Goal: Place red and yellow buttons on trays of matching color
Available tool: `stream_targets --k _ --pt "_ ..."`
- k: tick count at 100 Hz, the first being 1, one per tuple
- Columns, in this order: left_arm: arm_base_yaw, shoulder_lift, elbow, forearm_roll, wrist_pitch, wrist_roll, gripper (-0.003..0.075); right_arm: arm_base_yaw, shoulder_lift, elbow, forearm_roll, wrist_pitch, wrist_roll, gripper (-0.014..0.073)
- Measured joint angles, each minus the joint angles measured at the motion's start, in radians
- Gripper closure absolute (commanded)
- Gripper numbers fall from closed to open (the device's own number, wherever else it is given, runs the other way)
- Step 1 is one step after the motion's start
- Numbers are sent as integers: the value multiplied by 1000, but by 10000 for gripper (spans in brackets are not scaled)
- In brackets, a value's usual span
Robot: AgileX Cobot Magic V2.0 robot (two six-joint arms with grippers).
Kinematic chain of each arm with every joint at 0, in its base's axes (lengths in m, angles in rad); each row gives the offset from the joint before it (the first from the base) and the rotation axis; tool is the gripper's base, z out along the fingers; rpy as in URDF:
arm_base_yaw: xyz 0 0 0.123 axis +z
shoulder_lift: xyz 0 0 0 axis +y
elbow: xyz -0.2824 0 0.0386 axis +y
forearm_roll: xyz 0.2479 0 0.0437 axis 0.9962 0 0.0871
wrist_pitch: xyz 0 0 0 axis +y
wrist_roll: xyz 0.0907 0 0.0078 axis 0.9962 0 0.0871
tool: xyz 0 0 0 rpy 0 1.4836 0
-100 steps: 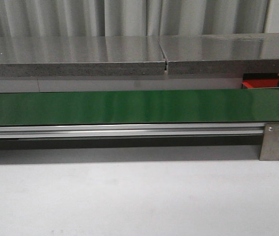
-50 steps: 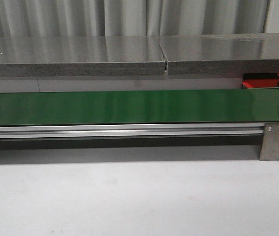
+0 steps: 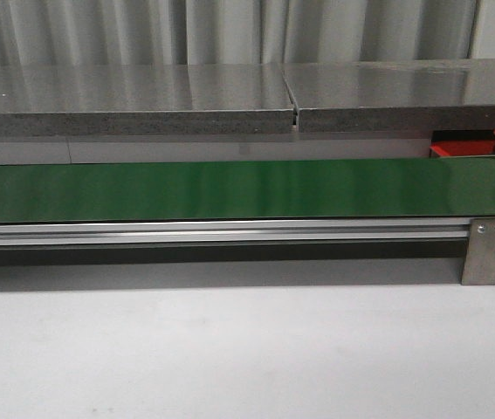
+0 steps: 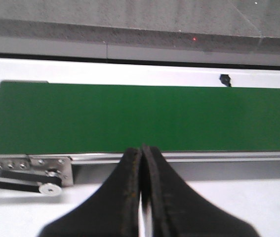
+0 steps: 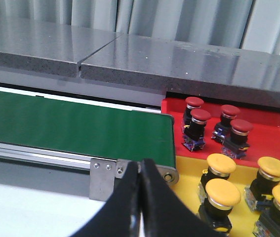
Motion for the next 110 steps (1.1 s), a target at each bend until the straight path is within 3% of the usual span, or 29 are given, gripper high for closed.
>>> stream_targets --k 21,40,50,71,110 --pt "0 -145 77 118 -103 -30 739 0 0 0 0 0 2 654" --pt "0 -307 249 403 -219 -367 739 0 0 0 0 0 2 654" --pt "0 -378 344 470 -296 -442 739 0 0 0 0 0 2 654" --pt "0 -417 424 491 -404 -472 739 0 0 0 0 0 2 654" --pt "0 -417 424 503 -417 -476 739 0 0 0 0 0 2 654"
